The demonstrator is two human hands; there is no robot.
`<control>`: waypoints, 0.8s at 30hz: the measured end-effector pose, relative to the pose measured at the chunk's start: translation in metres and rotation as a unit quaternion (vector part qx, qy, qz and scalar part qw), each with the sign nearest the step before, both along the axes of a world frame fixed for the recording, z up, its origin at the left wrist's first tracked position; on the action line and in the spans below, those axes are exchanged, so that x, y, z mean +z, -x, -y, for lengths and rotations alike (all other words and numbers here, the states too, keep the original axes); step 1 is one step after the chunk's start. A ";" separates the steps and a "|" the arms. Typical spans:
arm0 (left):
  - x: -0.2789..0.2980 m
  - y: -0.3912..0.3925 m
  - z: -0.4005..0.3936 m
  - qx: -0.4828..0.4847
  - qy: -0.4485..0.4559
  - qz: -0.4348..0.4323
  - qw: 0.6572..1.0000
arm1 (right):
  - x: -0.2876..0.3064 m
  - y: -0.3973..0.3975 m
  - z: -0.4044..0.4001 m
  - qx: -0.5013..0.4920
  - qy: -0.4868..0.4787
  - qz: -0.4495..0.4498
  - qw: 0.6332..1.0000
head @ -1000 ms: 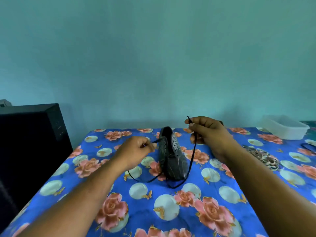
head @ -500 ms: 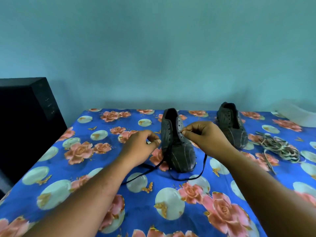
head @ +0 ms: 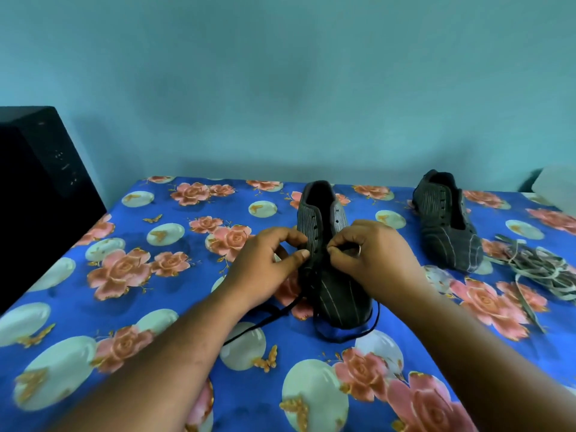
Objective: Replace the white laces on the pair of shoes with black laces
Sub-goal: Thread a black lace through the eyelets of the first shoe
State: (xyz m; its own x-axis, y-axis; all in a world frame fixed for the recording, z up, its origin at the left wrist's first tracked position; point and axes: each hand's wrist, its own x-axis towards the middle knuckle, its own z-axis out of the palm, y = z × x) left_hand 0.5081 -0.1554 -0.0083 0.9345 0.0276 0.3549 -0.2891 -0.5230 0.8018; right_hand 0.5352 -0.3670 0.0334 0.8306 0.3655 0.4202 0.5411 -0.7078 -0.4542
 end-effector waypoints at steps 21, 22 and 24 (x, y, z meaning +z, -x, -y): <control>-0.002 -0.002 0.003 -0.008 -0.037 0.065 0.997 | -0.021 0.003 -0.003 0.004 -0.158 -0.094 0.983; -0.002 -0.002 0.003 -0.008 -0.039 0.069 0.997 | -0.020 0.004 -0.004 0.011 -0.182 -0.124 0.975; -0.002 -0.002 0.003 -0.008 -0.042 0.074 0.996 | -0.019 0.005 -0.004 0.015 -0.206 -0.159 0.965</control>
